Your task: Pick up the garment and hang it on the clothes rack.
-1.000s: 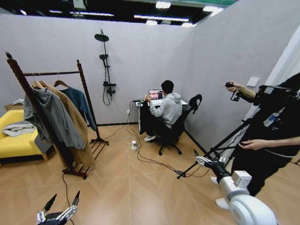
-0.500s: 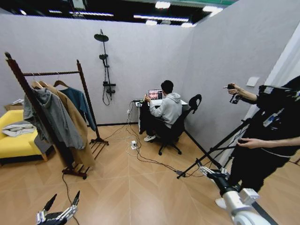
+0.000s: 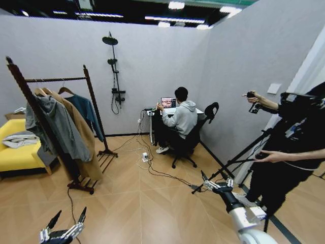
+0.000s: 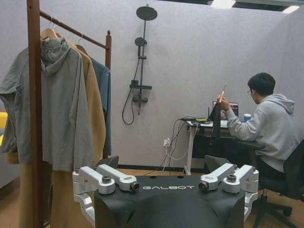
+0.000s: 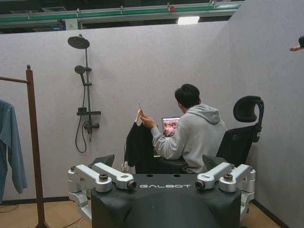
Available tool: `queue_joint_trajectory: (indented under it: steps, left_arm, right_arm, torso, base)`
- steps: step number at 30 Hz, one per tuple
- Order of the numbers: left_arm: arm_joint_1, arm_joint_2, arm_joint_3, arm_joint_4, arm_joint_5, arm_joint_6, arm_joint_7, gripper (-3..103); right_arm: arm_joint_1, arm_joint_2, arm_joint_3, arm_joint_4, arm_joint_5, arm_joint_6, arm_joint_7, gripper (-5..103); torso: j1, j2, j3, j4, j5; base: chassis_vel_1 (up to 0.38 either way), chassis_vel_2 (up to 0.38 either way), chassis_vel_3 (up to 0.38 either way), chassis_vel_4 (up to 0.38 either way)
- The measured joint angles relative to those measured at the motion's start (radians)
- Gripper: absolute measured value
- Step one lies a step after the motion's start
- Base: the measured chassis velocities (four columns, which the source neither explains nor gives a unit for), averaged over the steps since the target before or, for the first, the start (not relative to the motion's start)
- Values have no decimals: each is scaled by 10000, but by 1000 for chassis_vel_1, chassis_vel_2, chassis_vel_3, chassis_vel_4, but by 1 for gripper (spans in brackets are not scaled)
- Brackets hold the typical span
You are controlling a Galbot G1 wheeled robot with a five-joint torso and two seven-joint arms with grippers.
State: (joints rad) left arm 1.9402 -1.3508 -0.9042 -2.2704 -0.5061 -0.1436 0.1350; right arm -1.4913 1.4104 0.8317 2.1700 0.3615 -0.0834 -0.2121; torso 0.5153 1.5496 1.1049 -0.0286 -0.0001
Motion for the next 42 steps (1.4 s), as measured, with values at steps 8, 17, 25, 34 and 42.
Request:
queue_joint_trajectory:
  steps: [8, 17, 25, 34, 42]
  left_arm:
    - [0, 0, 0, 0, 0, 0, 0, 100]
    - [0, 0, 0, 0, 0, 0, 0, 100]
    - [0, 0, 0, 0, 0, 0, 0, 100]
    - [0, 0, 0, 0, 0, 0, 0, 100]
    - [0, 0, 0, 0, 0, 0, 0, 100]
  right_arm:
    - [-29, 186, -84, 222, -19, -345, 95, 100]
    - [121, 288, -234, 101, -172, -583, 542, 100]
    - [172, 321, -268, 43, -189, -674, 681, 100]
    - [162, 361, -318, 71, -257, -720, 696, 100]
    - [72, 335, -315, 174, -272, -720, 696, 100]
  torso:
    - [0, 0, 0, 0, 0]
    - [0, 0, 0, 0, 1]
    - [0, 0, 0, 0, 1]
    - [0, 0, 0, 0, 1]
    - [0, 0, 0, 0, 1]
  base:
    - [0, 0, 0, 0]
    - [0, 0, 0, 0]
    - [0, 0, 0, 0]
    - [0, 0, 0, 0]
    - [0, 0, 0, 0]
